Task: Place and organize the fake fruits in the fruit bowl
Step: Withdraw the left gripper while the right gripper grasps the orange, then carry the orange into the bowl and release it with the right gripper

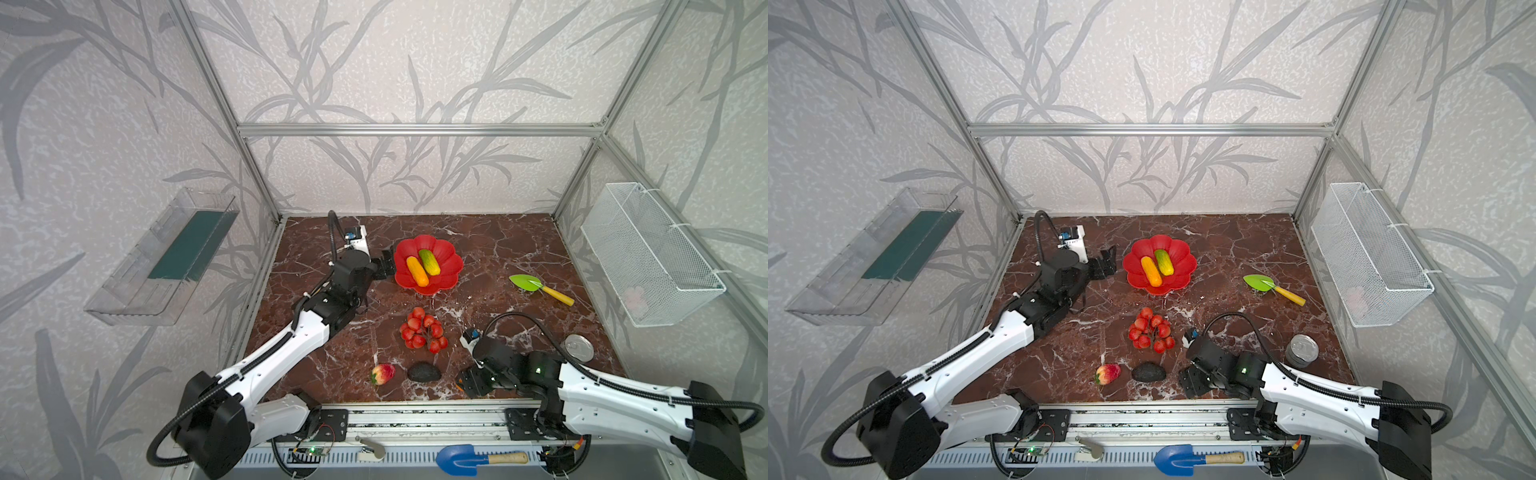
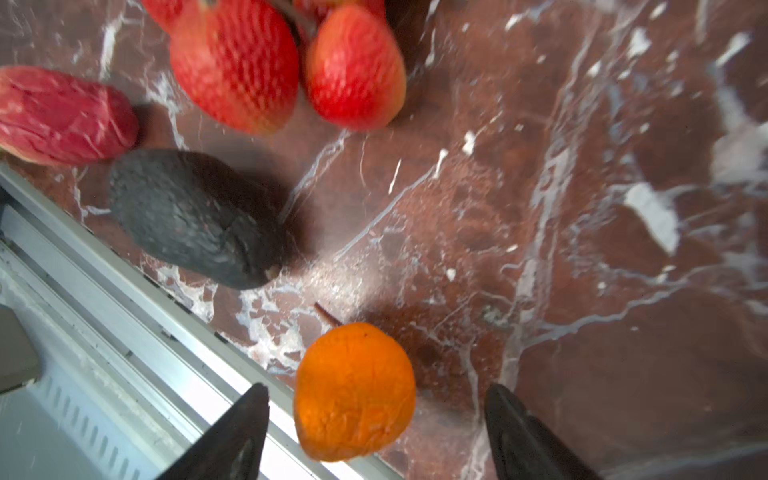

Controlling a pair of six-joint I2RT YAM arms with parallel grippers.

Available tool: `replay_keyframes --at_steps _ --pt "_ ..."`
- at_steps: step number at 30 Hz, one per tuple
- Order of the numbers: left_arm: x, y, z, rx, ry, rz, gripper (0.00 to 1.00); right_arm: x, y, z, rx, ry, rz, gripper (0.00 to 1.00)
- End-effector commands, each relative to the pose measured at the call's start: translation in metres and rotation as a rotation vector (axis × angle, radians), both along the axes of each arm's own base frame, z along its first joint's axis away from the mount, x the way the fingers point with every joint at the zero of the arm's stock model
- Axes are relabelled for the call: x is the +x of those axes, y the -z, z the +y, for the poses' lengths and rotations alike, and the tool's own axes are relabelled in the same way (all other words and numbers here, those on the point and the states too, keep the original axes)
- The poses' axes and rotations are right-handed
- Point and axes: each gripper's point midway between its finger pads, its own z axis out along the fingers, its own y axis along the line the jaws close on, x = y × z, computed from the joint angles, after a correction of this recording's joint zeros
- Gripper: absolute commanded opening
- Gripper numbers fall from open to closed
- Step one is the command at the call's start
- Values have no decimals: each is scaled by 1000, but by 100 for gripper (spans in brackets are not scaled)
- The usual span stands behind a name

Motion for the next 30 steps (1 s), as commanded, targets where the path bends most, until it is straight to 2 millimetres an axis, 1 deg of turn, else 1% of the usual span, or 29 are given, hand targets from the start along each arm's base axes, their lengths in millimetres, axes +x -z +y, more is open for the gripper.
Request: replay_keyframes --at_steps 1,3,8,13,15,16,17,19,21,24,27,29,30 --pt "-16 -9 35 -54 -115 -51 94 0 4 7 18 39 12 79" --pt "-28 0 48 -64 -144 -42 94 2 6 12 22 39 11 76" --pt "-48 21 69 -51 -180 8 94 9 10 15 5 48 -15 65" --pt "-64 44 76 -53 -182 80 94 13 10 15 -27 43 -30 45" --pt "-70 53 77 -64 -179 101 94 20 2 11 -55 48 -71 40" --pt "-73 57 79 -66 -180 111 94 26 -5 9 -66 55 -104 39" --pt "-77 60 78 -76 -172 121 94 33 -16 8 -66 57 -153 38" --pt "-83 67 75 -84 -141 142 93 49 -41 3 -74 58 -255 38" --pt "-92 76 73 -88 -115 183 92 72 -69 1 -51 84 -332 37" --pt "-103 89 69 -108 -77 237 90 113 -105 8 36 118 -404 37" --pt "-115 100 65 -131 -42 285 89 158 -131 22 75 126 -459 37" --pt "-121 105 62 -147 -21 307 89 189 -135 30 78 139 -475 37" --pt "-124 106 61 -157 -11 316 88 206 -134 34 90 148 -471 37"
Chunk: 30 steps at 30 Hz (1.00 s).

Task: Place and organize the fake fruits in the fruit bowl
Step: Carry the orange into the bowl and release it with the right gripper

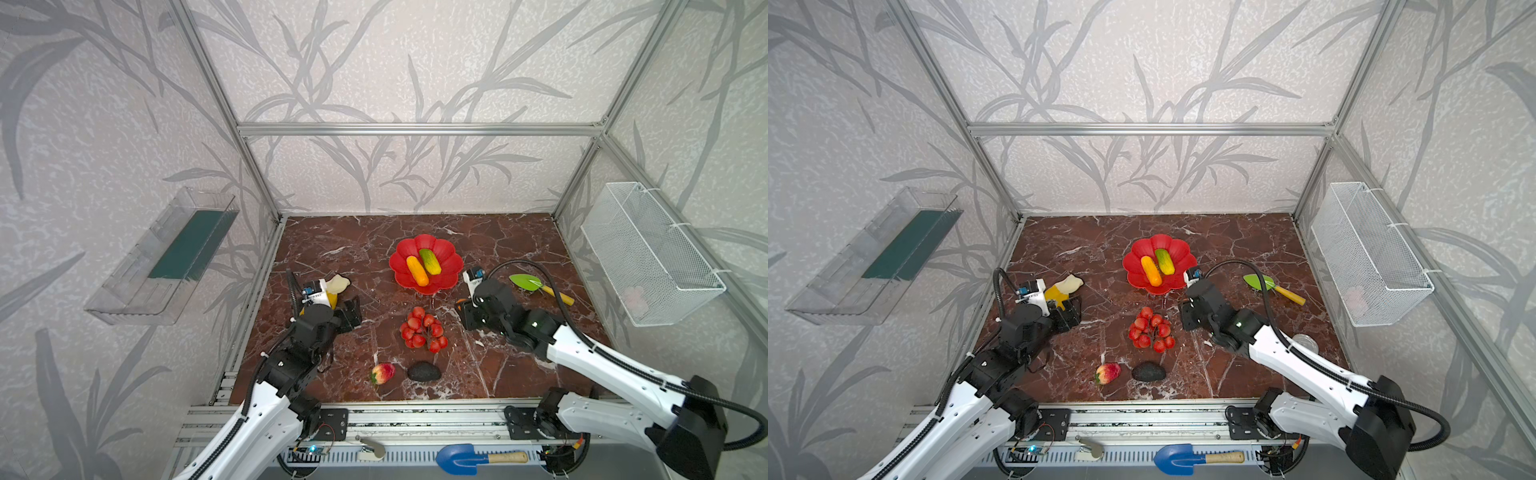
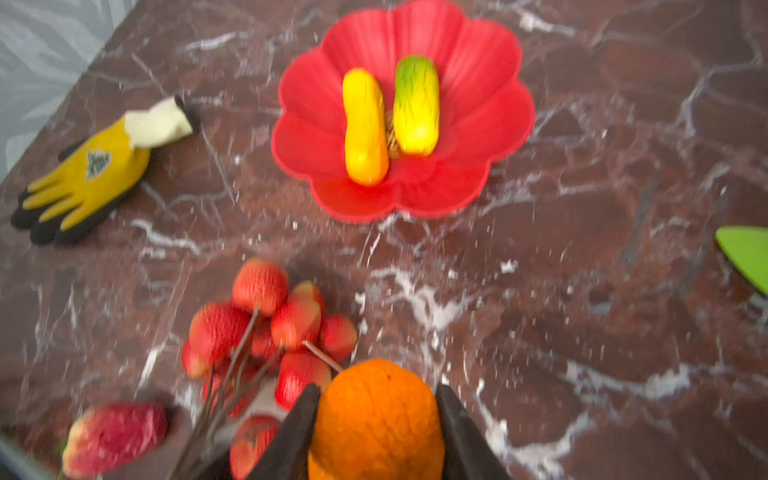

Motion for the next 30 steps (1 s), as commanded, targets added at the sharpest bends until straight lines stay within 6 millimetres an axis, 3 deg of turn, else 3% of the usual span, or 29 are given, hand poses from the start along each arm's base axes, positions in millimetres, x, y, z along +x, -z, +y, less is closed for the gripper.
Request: replay_keyframes --at_steps 1,6,14,19,23,26,30 --pt "-17 20 -6 -44 44 92 86 48 -6 18 20 -53 -57 37" --pt "-32 32 -23 -104 142 165 83 124 18 23 -10 -22 -17 37" --pt "-52 54 -41 -152 243 267 79 204 61 17 -11 47 63 37" --pt "-58 60 -47 -143 281 300 77 223 88 15 -24 56 119 38" --pt "-63 66 -52 -155 298 330 76 228 97 12 -24 69 146 51" --pt "-68 73 -56 -164 312 363 75 231 88 10 15 72 142 63" --pt "-76 79 -59 -165 331 397 74 231 48 4 57 73 73 74"
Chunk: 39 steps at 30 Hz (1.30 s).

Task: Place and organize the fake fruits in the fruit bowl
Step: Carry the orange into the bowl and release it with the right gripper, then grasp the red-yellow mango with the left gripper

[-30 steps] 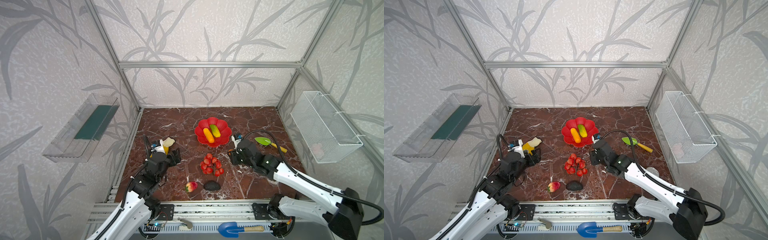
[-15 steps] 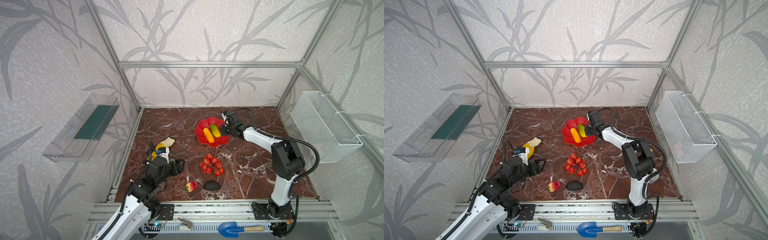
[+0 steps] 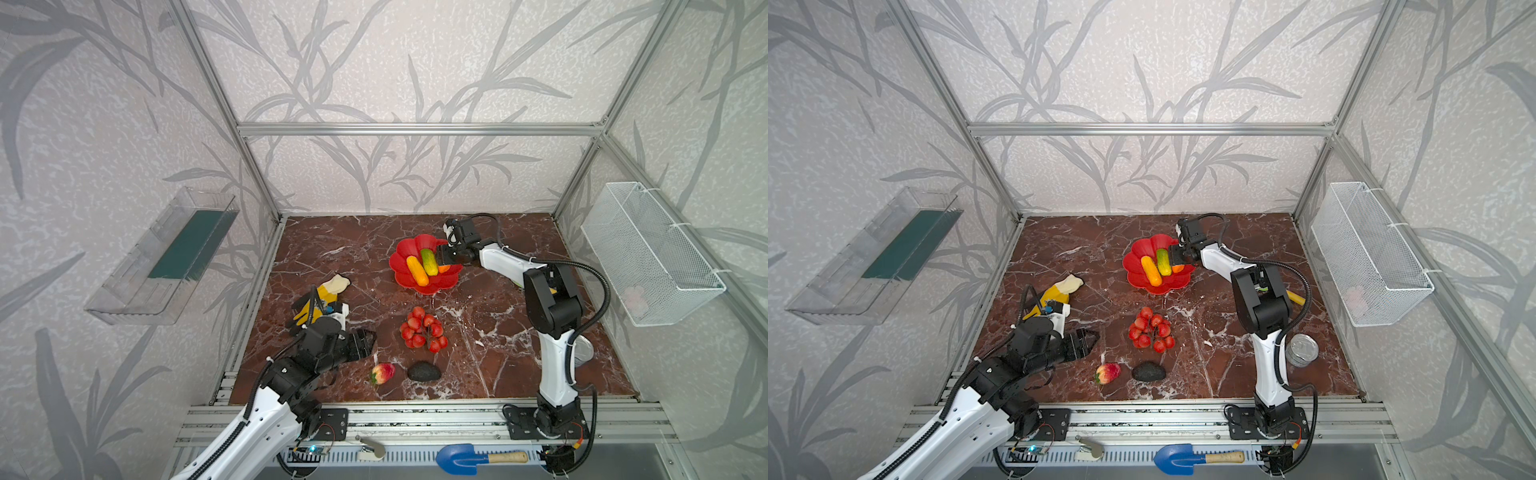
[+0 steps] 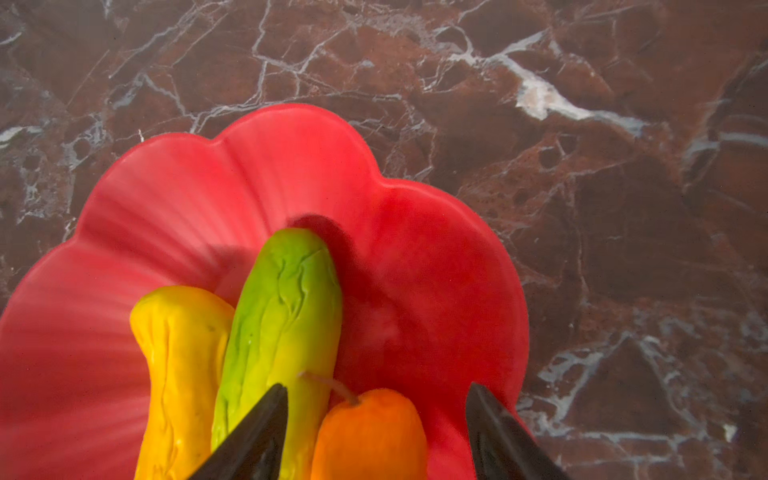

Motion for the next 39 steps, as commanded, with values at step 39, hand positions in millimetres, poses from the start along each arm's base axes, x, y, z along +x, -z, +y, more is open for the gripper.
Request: replay_keyframes --at_steps 39 --pt "-44 62 -29 214 176 109 39 -146 -92 -62 166 59 -211 90"
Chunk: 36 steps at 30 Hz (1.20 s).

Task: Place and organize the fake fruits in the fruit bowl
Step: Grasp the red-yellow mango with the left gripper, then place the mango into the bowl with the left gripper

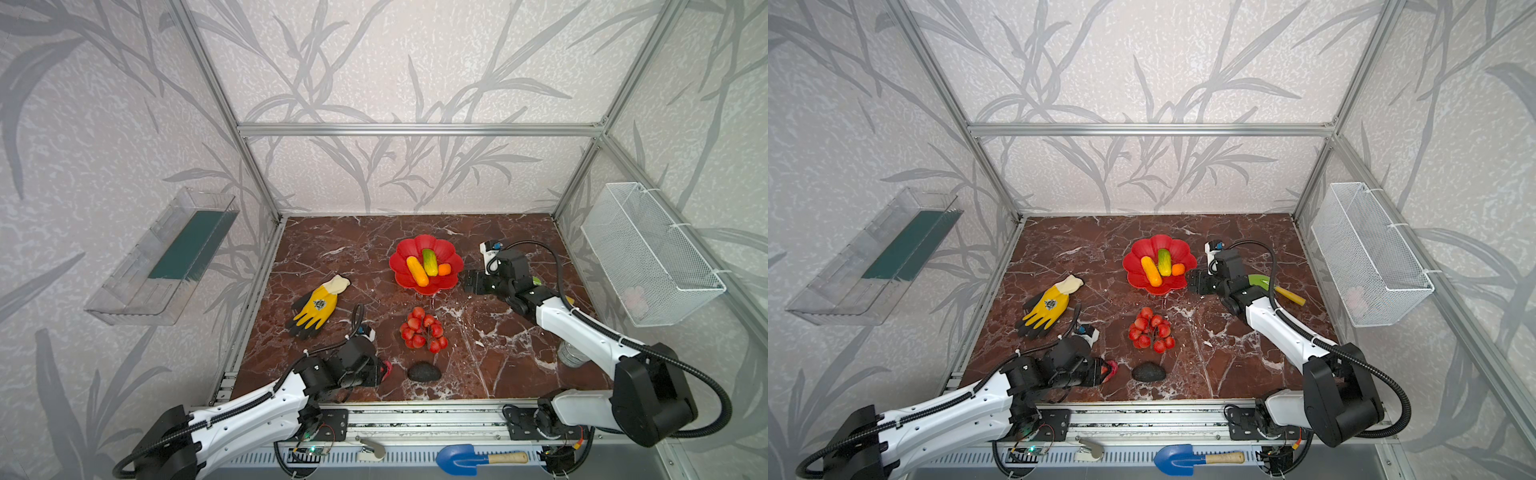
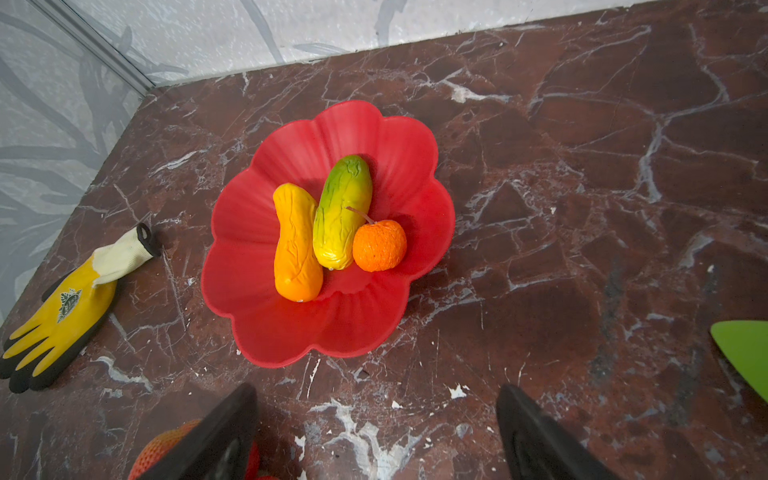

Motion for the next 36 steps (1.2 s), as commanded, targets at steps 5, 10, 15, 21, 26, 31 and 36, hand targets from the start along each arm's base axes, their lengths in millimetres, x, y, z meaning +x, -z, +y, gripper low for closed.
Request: replay_keyframes --at_steps 5,10,15,21,26,31,36 --pt "26 -45 8 0 -34 -208 38 -12 -10 -2 26 -6 -20 90" --pt "66 -97 -1 34 -5 -361 38 -31 -4 -4 24 -27 10 90" --pt "130 -120 -27 -2 25 -386 38 -56 6 -6 20 -40 45 90" --pt "207 -126 -66 24 65 -373 36 -85 14 -6 31 -51 78 90" --pt "254 -105 -78 46 36 -330 35 -104 16 1 0 -88 88 89" --pt "287 -81 -76 36 -31 -286 35 -111 18 4 -10 -108 92 90" --pt "300 -65 -81 32 -46 -237 40 -115 25 6 -35 -129 109 89"
